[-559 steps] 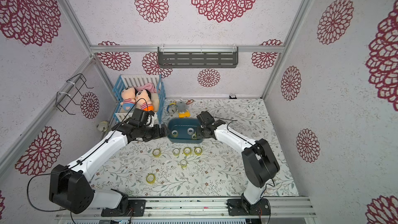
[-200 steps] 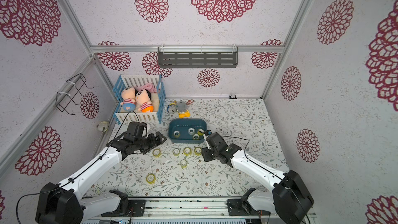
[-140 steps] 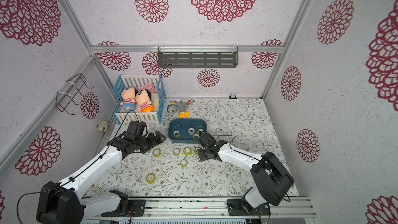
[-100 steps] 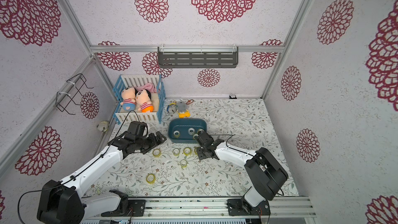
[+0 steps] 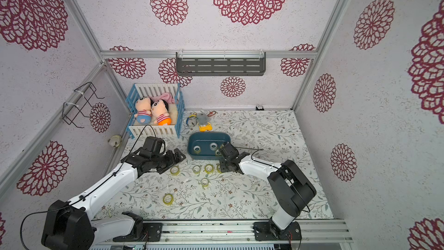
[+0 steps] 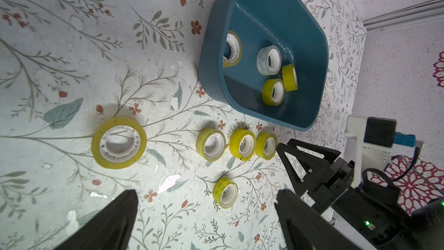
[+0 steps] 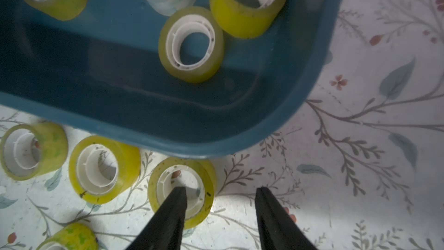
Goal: Put the transparent tape into the storage box
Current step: Move the tape to the center of the board, then pick up the tape at the center of the board.
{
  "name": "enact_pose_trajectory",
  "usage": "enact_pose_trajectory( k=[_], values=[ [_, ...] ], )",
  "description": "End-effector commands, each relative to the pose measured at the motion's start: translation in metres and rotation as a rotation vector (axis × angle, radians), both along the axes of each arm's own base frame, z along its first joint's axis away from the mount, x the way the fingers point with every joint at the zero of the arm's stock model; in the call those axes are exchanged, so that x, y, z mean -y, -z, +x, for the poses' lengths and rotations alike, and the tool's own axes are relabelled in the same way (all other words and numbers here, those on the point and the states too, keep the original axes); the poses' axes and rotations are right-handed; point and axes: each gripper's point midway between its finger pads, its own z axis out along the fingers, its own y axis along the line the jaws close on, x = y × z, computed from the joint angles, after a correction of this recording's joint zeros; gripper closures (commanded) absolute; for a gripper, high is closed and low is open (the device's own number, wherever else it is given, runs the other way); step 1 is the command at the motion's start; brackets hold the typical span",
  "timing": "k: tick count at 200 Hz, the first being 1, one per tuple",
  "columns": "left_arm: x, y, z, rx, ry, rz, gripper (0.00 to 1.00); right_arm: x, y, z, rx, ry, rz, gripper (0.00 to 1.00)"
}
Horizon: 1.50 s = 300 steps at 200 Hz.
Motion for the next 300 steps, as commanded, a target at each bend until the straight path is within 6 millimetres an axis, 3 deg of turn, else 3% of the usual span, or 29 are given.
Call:
enact_pose_trajectory(
  k=[1,74,105,128,156,181,219,249,300],
  values=[
    [0.004,0.008,-0.003,-0.019,0.004,-0.007,0.03,-0.006,-0.005,0.009,0.025,0.022,0.029,0.47],
    [0.006,0.008,-0.001,-0.019,0.004,-0.010,0.03,0.026,0.015,-0.010,0.005,0.054,-0.082,0.47],
    [0.008,0.007,0.001,-0.018,0.006,-0.016,0.03,0.045,0.006,-0.019,0.032,0.077,-0.114,0.47],
    [0.010,0.007,0.002,-0.015,0.008,-0.018,0.03,0.054,-0.014,-0.021,0.072,0.094,-0.094,0.47],
    [0.011,0.008,0.002,-0.018,0.008,-0.018,0.03,0.049,-0.032,-0.026,0.112,0.043,-0.005,0.46],
    [0.015,0.010,0.002,-0.022,0.017,-0.024,0.03,0.050,-0.026,-0.032,0.091,0.037,0.009,0.46],
    [0.016,0.006,0.000,-0.008,0.045,0.052,0.03,0.033,-0.028,-0.036,0.082,-0.017,0.103,0.45],
    [0.025,0.003,-0.002,0.008,0.075,0.076,0.03,0.031,-0.016,-0.031,0.054,-0.012,0.076,0.45],
    [0.037,0.015,-0.006,-0.024,0.110,0.098,0.03,0.035,-0.011,-0.022,0.055,0.023,0.040,0.45]
  ],
)
